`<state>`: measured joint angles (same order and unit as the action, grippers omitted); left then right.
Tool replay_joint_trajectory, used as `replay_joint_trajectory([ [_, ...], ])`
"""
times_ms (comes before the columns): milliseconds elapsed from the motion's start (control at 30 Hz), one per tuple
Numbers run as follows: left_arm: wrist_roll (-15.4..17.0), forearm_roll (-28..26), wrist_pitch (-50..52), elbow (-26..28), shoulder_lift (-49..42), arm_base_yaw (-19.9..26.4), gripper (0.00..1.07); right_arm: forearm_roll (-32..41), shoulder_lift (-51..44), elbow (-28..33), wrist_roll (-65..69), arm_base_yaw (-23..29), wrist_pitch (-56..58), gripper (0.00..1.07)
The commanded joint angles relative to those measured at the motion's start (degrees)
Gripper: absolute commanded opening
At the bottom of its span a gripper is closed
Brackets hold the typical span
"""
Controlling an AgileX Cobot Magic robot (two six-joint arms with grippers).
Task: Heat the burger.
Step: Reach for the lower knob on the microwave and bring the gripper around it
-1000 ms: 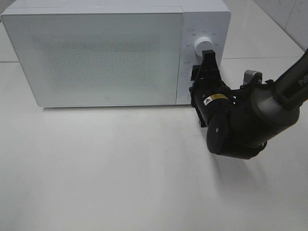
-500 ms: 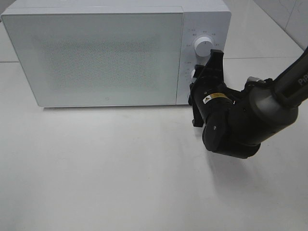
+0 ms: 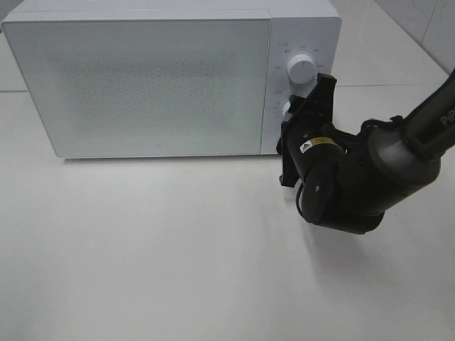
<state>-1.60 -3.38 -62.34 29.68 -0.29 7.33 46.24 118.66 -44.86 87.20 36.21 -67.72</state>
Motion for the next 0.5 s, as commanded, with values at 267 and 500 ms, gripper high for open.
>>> replay_joint_trajectory([
  [267, 0.29, 0.0, 0.86, 0.0, -0.97, 0.29, 1.01, 2.98, -1.2, -0.34, -1.15, 0.0, -12.55, 0.23],
  [500, 0.29, 0.0, 0.86, 0.0, -0.97, 0.29, 1.01, 3.04, -1.2, -0.29, -3.9, 0.0, -12.49, 0.47],
])
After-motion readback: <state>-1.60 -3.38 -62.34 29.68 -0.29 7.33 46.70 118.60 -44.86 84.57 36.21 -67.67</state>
